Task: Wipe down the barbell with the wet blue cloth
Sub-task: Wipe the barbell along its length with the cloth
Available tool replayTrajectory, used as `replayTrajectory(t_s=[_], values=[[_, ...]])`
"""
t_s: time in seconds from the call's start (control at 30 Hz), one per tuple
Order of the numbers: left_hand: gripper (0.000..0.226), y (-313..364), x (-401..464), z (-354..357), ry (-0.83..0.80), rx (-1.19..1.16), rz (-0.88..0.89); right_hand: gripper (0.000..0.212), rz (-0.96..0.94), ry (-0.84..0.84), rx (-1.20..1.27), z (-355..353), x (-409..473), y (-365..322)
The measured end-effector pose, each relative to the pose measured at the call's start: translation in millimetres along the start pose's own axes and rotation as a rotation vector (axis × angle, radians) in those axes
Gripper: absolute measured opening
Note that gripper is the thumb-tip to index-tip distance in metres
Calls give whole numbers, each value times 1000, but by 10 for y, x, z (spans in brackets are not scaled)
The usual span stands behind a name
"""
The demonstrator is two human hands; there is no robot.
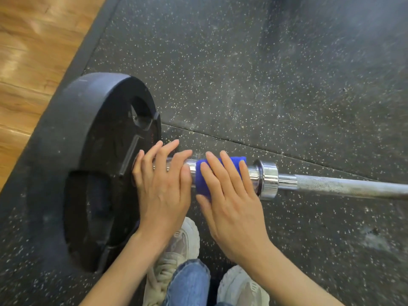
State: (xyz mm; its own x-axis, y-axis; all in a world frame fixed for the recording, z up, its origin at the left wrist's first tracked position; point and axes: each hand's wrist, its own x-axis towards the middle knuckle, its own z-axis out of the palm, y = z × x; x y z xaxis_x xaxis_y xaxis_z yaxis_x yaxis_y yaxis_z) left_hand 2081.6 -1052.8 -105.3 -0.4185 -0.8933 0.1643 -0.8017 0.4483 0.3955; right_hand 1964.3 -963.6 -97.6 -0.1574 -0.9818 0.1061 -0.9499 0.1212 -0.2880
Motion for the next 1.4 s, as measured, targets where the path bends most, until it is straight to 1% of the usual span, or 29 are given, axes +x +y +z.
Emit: replayTrajectory(t_s=[0.1,0.13,0.2,0.27,0.3,0.4,0.43,0.47,0.53,0.6,0.63,0.7,0.77,0.83,0.93,1.0,1.1,1.17,1.3,1.4], values=[[40,2,116,33,-2,9,-7,39,173,56,58,2,505,36],[40,3,159,46,-5,12,-13,39,187,85,23,33,539,34],[41,6,252,64,-2,14,-15,41,106,87,-38,104,348,26],[41,4,337,76,0,26,-2,52,49,89,-63,117,106,96],[41,-1,380,78,-2,30,2,57,44,95,-59,103,127,147],[45,-12,520,81,-30,21,20,66,190,60,-67,56,612,217],[48,-15,569,76,-37,11,33,64,240,65,-63,44,724,218],[51,-20,611,64,-42,-3,48,58,247,100,-72,65,731,209],[55,-27,663,38,-36,-28,74,51,170,152,-71,150,514,194],[54,-35,669,51,-21,-20,109,57,100,159,-80,207,302,195],[52,-31,666,84,-22,-8,138,59,88,168,-70,222,346,214],[49,-29,670,168,-28,9,175,57,119,189,-60,214,668,253],[48,-45,726,231,-17,18,176,54,169,209,-67,187,983,297],[47,-56,802,243,-32,26,190,51,154,236,-72,236,941,301],[49,-55,842,182,-62,34,195,53,58,223,-124,321,603,332],[51,-78,785,118,-74,33,185,54,30,231,-126,310,685,392],[52,-170,707,74,-112,55,279,52,98,235,-98,236,1011,415],[53,-228,754,107,-113,42,281,52,123,239,-101,254,1097,393],[52,-178,858,242,-61,12,252,52,115,264,-110,257,1118,441],[49,-122,928,358,19,19,219,51,90,261,-110,214,1185,478]])
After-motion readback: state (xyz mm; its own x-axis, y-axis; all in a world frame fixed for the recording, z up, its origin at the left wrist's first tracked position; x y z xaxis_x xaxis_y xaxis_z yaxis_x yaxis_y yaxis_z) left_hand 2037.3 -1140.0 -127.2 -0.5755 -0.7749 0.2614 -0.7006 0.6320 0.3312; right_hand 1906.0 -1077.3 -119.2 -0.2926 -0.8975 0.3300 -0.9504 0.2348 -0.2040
